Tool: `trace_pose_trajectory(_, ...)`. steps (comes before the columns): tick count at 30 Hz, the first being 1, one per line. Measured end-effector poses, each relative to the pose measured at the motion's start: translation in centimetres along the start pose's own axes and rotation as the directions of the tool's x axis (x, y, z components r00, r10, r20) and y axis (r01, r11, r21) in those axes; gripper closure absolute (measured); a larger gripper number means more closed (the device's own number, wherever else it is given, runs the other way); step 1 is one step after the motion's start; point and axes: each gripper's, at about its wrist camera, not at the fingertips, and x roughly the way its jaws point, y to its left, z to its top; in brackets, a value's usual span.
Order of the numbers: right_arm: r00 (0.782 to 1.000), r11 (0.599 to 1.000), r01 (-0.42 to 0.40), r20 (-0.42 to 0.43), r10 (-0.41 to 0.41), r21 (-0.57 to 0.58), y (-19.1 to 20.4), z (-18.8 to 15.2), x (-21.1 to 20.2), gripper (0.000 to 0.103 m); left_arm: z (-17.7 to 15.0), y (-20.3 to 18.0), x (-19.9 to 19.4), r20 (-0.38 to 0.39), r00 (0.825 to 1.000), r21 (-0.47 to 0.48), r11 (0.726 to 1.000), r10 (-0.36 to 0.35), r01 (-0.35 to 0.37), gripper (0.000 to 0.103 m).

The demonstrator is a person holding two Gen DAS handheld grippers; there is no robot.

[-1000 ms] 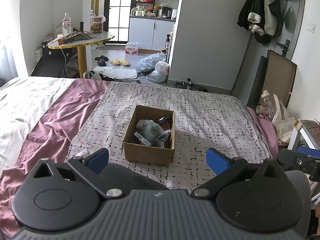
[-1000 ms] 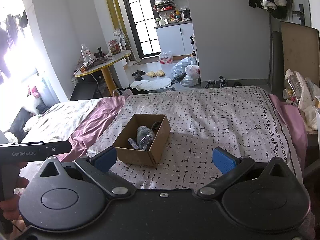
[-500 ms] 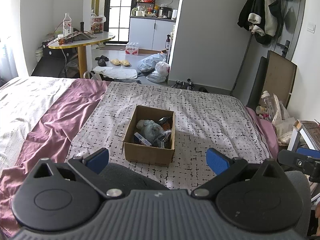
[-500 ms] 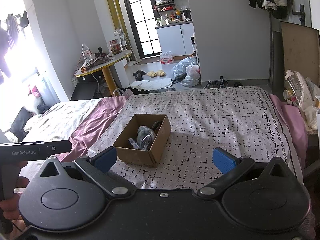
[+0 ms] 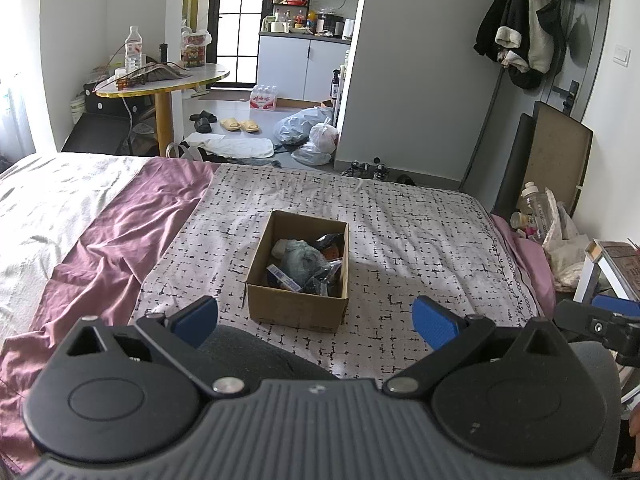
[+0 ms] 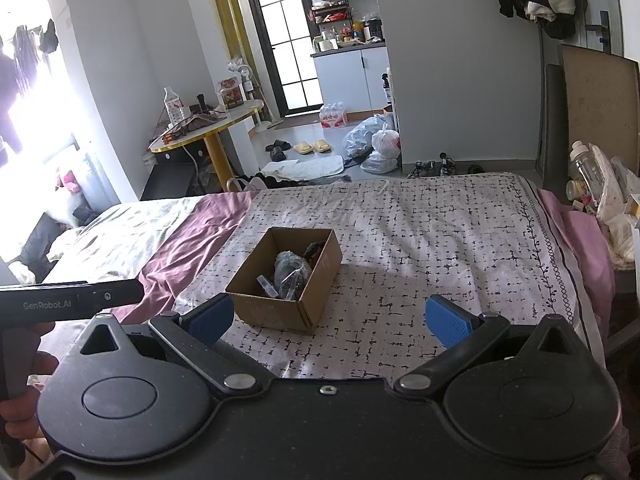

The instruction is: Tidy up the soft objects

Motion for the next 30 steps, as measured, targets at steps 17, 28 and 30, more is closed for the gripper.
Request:
trace_pose_trajectory(17,1.000,1.000,0.001,0.000,-0.001,-0.001,0.08,-0.09,-0.07,0.000,-0.01,0.06,-0.02,0.001,1.000,0.000,1.000,-0.001,0.001,0.000)
trace_pose_trajectory(28,1.000,1.000,0.002,-0.002,-0.002,0.000,0.14,-0.08,-0.05,0.000,-0.04,0.07,-0.03,-0.001,1.000,0.000,1.000,-0.001,0.001,0.000)
trace_pose_trajectory(30,1.000,1.000,0.003,-0.003,-0.003,0.000,0.14,-0.08,-0.05,0.000,-0.04,0.07,-0.03,-0.001,1.000,0.001,1.000,-0.002,0.002,0.000)
